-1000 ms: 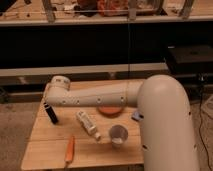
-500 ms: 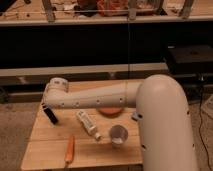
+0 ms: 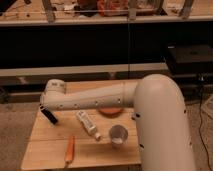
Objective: Knock the eraser over
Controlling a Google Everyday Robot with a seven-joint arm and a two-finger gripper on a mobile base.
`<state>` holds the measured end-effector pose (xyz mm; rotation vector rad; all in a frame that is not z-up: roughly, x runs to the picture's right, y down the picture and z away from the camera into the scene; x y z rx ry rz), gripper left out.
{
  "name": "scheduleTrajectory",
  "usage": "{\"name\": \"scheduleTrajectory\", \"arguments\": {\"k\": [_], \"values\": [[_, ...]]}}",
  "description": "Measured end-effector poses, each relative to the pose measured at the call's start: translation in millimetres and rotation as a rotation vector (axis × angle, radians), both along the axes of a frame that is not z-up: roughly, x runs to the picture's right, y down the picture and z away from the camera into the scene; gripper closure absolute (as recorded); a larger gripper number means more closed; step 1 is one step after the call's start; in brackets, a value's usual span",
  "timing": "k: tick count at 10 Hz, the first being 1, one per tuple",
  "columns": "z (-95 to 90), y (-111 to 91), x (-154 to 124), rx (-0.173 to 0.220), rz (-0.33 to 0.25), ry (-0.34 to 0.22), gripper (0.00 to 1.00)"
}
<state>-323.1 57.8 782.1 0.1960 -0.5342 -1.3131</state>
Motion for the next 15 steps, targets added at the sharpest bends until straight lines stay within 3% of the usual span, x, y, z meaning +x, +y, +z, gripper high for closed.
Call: {"name": "scheduleTrajectory", "arguments": {"k": [15], "values": [[-6.7,2.8,-28.0,0.026,-0.055,-0.077,0.85]]}}
